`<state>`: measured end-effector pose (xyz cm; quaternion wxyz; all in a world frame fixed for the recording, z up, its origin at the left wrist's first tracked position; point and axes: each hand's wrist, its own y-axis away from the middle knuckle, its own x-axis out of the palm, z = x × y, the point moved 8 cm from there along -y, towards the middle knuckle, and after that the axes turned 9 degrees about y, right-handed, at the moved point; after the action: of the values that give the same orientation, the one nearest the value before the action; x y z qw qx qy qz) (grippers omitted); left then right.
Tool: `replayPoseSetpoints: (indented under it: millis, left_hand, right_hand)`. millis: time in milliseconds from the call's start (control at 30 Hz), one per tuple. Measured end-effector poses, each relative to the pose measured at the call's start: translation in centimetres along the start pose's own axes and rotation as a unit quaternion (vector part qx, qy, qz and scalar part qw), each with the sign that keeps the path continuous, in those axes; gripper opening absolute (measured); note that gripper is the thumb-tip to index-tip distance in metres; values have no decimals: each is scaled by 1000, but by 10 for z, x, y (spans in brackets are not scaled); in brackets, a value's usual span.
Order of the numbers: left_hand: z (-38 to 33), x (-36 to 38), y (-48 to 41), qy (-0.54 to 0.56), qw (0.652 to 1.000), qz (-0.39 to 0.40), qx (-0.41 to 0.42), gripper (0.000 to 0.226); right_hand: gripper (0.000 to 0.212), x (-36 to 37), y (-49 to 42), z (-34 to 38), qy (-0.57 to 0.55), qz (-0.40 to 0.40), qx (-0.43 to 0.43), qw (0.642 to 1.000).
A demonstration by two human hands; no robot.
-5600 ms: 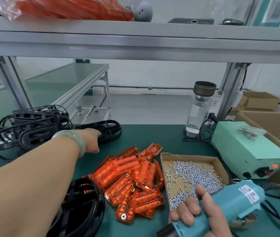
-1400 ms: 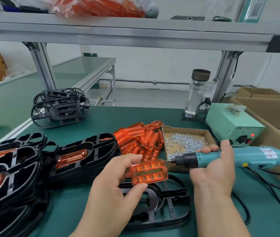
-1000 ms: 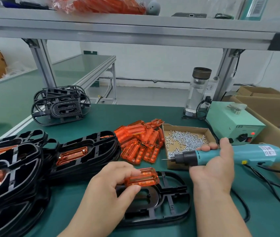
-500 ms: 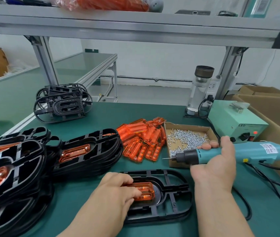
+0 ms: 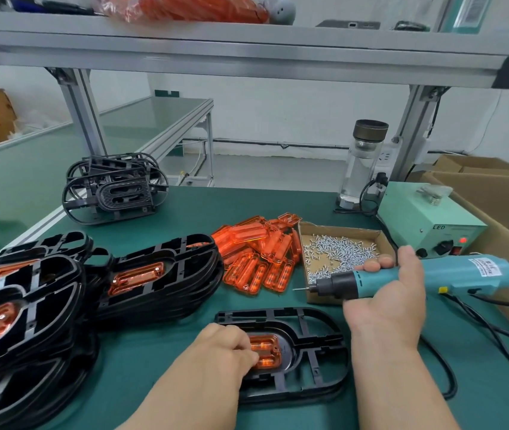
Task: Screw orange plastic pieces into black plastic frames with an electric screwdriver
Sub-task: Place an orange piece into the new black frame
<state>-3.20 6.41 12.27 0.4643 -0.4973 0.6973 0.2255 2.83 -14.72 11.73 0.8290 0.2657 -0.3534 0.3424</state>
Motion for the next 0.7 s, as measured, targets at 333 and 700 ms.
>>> replayPoseSetpoints:
  millis: [333,700]
  left_hand:
    - [8,3,-12,40,996,70,-49,39]
    - [-43,-47,-72,105,981,-156,51,33]
  right_hand:
    - [18,-1,0,2,3,3,-2,1000]
    - [20,-11,-9,17,32,-38,-32,998]
